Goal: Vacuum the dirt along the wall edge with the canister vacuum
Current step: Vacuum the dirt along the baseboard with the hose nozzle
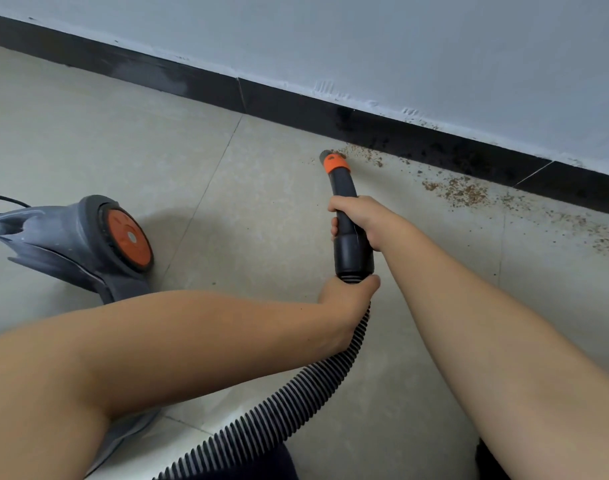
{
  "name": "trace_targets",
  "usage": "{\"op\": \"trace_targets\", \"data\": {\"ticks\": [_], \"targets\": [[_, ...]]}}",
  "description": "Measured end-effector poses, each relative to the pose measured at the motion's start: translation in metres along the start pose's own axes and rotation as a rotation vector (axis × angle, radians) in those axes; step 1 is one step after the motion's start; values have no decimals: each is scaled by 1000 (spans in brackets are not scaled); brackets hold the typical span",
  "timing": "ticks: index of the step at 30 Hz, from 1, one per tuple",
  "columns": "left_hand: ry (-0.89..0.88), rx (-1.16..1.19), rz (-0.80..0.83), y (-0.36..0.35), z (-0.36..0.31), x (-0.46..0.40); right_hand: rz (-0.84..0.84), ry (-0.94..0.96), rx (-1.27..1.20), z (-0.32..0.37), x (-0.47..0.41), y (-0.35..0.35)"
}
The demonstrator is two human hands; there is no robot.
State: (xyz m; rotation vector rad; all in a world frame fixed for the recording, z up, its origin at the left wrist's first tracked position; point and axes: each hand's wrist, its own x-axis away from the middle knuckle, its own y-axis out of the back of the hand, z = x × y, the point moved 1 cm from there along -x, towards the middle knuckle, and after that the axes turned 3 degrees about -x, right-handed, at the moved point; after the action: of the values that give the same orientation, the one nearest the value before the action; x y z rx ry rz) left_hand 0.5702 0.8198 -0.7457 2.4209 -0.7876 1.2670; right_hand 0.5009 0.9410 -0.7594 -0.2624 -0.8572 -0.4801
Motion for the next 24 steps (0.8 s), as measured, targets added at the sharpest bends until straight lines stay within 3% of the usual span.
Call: {"op": "trace_targets", "data": {"ticks": [8, 15, 24], "targets": [[14, -13, 7, 1, -3, 1, -6, -14, -18, 1, 2, 0], [55, -121, 184, -26, 5, 20, -108, -53, -116, -25, 24, 49], [112, -137, 378, -51, 21, 58, -35, -181, -103, -50, 64, 81]]}}
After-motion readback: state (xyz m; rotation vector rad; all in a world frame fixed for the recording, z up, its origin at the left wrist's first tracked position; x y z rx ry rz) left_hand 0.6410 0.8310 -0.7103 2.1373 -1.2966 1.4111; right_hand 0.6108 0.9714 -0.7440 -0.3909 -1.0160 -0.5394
